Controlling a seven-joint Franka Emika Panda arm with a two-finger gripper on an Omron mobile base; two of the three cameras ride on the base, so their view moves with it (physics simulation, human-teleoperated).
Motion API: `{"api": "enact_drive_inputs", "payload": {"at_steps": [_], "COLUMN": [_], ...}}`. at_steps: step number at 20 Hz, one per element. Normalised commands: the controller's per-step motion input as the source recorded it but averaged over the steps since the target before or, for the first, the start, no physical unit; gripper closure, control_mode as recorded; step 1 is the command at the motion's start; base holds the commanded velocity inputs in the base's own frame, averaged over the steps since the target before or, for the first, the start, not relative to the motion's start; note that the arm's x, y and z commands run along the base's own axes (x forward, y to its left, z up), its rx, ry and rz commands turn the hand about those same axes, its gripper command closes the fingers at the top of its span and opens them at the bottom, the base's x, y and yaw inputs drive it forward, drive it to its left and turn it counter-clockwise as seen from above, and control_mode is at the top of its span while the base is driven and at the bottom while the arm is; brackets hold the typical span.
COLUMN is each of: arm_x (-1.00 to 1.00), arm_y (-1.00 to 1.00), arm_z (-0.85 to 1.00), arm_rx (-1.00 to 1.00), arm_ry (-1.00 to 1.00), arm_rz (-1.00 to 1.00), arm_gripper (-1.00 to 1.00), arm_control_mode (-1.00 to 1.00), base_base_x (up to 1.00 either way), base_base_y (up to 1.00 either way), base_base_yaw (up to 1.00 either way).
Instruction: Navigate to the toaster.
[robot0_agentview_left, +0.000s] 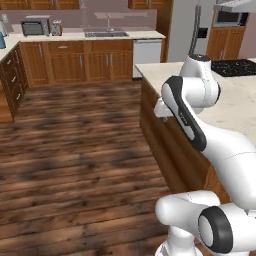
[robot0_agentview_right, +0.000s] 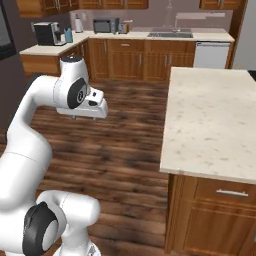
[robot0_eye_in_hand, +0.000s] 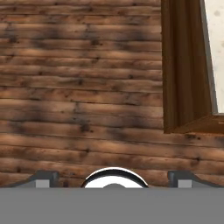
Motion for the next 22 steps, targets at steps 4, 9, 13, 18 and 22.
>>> {"api": "enact_drive_inputs", "payload": {"at_steps": [4,9,13,18,22], "arm_x": [0.0,0.0,0.0,0.0,0.0], "arm_y": [0.0,0.0,0.0,0.0,0.0], "arm_z": [0.0,0.0,0.0,0.0,0.0], "arm_rx": [0.0,0.0,0.0,0.0,0.0], "arm_ry": [0.0,0.0,0.0,0.0,0.0], "arm_rz": [0.0,0.0,0.0,0.0,0.0], "arm_gripper": [-1.0,-1.0,-1.0,-1.0,-1.0], "arm_control_mode": [1.0,1.0,1.0,1.0,1.0], "base_base_x": [0.39,0.94,1.0,0.98,0.96], "base_base_y": [1.0,0.72,0.41,0.15,0.22], "base_base_yaw": [0.0,0.0,0.0,0.0,0.0]}}
